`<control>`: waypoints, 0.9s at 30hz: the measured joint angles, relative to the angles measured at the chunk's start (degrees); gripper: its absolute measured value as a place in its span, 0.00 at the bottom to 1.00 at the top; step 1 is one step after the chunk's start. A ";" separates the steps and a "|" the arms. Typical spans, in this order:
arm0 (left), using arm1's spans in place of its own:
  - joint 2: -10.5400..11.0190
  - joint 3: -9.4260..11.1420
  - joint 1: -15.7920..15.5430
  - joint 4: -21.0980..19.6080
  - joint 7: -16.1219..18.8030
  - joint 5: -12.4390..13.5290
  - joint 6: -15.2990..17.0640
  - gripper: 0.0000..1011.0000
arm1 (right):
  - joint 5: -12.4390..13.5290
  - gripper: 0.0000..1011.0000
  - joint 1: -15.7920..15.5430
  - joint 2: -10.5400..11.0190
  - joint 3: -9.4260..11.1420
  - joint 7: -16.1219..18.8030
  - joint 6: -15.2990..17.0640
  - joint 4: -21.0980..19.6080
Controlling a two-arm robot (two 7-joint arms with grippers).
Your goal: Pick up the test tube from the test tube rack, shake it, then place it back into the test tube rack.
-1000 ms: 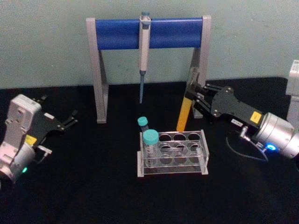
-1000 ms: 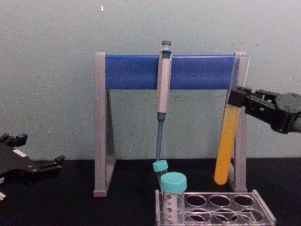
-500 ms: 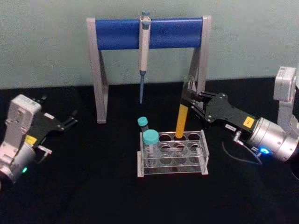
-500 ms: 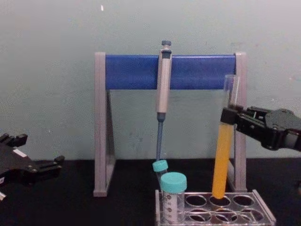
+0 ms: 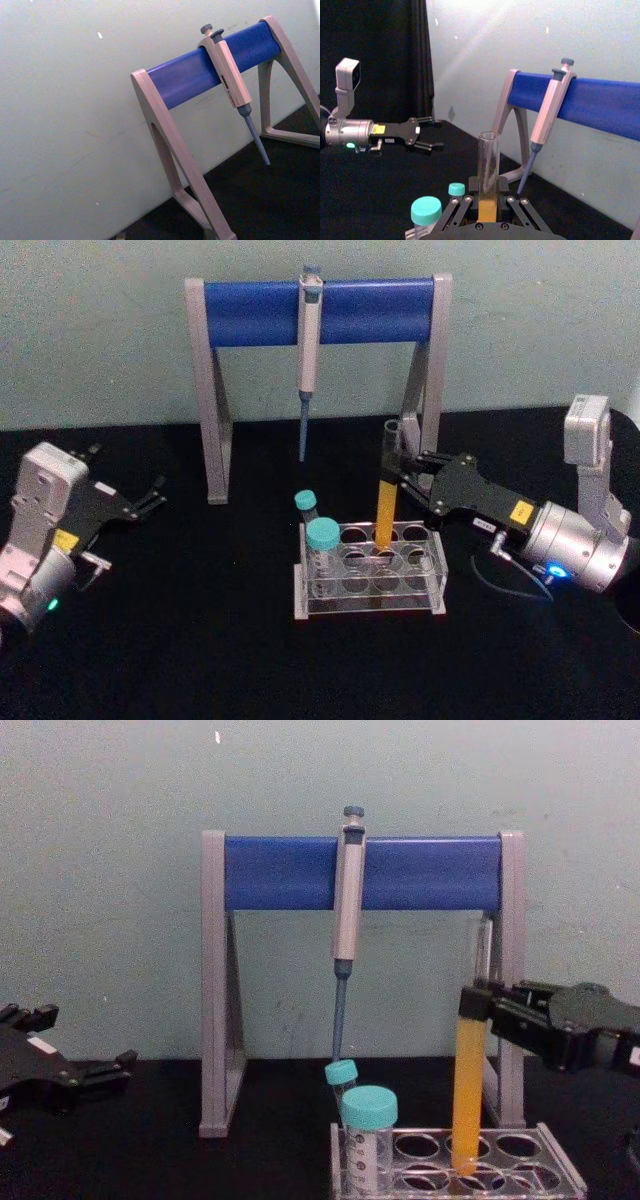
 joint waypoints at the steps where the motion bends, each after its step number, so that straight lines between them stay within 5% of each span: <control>1: 0.00 0.00 0.00 0.00 0.00 0.00 0.00 0.99 | -0.21 0.22 0.03 -0.02 -0.11 -0.02 0.14 0.17; 27: 0.00 0.00 0.00 0.00 0.00 0.00 0.00 0.99 | -2.62 0.22 0.66 -0.06 -1.59 0.07 1.65 1.99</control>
